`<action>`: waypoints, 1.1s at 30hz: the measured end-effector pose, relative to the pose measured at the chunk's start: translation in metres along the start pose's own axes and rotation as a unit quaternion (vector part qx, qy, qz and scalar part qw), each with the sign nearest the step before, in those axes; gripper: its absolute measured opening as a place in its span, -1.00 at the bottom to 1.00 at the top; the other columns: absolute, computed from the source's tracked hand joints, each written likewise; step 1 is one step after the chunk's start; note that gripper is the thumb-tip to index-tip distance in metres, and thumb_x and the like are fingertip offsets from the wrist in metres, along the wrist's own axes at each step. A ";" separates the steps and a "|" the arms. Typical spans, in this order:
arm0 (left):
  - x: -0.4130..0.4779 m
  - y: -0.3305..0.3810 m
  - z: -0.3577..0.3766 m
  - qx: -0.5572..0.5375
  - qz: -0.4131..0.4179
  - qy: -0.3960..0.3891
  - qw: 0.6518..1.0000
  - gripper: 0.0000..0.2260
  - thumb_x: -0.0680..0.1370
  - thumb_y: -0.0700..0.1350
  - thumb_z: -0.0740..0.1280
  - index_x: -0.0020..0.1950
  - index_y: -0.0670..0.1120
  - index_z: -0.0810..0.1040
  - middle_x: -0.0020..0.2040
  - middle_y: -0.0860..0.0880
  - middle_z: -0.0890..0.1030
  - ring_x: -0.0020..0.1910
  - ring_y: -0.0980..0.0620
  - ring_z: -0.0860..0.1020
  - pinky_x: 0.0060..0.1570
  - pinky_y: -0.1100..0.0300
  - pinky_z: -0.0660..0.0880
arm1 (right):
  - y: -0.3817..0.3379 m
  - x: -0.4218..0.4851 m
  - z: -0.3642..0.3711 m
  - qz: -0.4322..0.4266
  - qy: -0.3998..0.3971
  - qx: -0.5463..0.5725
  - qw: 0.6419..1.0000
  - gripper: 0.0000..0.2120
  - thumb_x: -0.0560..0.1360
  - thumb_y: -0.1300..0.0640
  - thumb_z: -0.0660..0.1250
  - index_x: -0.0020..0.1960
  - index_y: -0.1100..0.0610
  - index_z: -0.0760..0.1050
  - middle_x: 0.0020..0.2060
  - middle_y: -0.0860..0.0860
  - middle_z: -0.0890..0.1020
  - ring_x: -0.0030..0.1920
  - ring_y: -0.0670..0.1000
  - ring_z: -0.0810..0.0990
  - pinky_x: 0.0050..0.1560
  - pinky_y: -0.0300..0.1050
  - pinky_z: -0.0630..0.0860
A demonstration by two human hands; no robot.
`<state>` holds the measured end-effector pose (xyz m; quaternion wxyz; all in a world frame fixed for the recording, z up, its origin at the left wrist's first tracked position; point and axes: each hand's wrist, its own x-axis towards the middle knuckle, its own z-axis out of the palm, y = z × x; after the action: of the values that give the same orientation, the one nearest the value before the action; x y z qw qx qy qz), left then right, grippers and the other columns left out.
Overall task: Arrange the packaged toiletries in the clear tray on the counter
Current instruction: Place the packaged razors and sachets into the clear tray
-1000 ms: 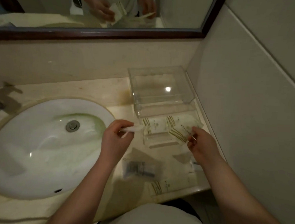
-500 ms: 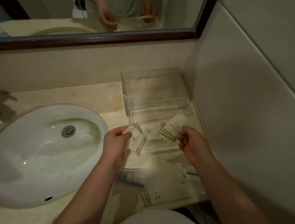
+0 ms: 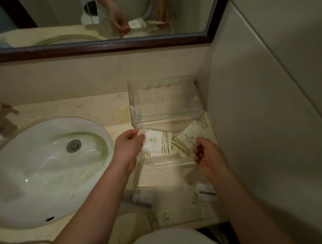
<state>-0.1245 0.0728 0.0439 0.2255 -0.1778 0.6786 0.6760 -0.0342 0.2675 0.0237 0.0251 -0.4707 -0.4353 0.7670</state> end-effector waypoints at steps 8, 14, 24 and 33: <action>0.005 -0.010 -0.013 -0.091 -0.104 -0.001 0.990 -0.84 0.51 -0.35 0.32 -0.20 -0.13 0.45 -0.12 -0.22 0.59 -0.26 -0.06 0.54 -0.47 0.27 0.48 | -0.001 0.000 -0.011 0.005 0.029 0.012 0.999 -0.92 0.53 0.20 0.29 -0.15 0.16 0.47 -0.42 0.01 0.45 -0.49 -0.12 0.43 -0.56 -0.27 0.35; -0.004 -0.014 -0.004 -0.214 -0.214 -0.117 0.946 -0.72 0.52 -0.44 0.18 0.19 -0.27 0.48 0.14 -0.26 0.57 0.05 -0.19 0.60 -0.35 0.17 0.63 | 0.001 0.003 -0.011 0.013 0.045 0.009 0.999 -0.92 0.51 0.20 0.30 -0.16 0.15 0.48 -0.42 0.01 0.46 -0.54 -0.15 0.43 -0.60 -0.28 0.33; 0.012 -0.025 0.047 -0.217 -0.342 -0.075 0.911 -0.88 0.52 -0.25 0.38 -0.22 -0.21 0.53 -0.53 -0.04 0.54 -0.61 0.14 0.53 -0.63 0.39 0.43 | -0.009 0.008 -0.012 0.013 0.027 0.043 0.999 -0.94 0.53 0.26 0.27 -0.05 0.25 0.50 -0.33 0.10 0.57 -0.50 -0.11 0.57 -0.54 -0.26 0.48; 0.038 -0.025 0.080 -0.251 -0.322 -0.051 0.911 -0.90 0.57 -0.31 0.29 0.06 -0.29 0.51 -0.25 -0.15 0.56 -0.54 0.05 0.60 -0.62 0.23 0.51 | -0.008 0.018 -0.013 0.012 0.031 0.047 0.998 -0.96 0.53 0.27 0.27 -0.06 0.24 0.48 -0.31 0.12 0.56 -0.52 -0.11 0.58 -0.56 -0.26 0.48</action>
<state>-0.1378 0.1550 0.0037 0.4136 -0.4028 0.3795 0.7229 -0.0380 0.2893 0.0144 0.0517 -0.4974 -0.3919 0.7722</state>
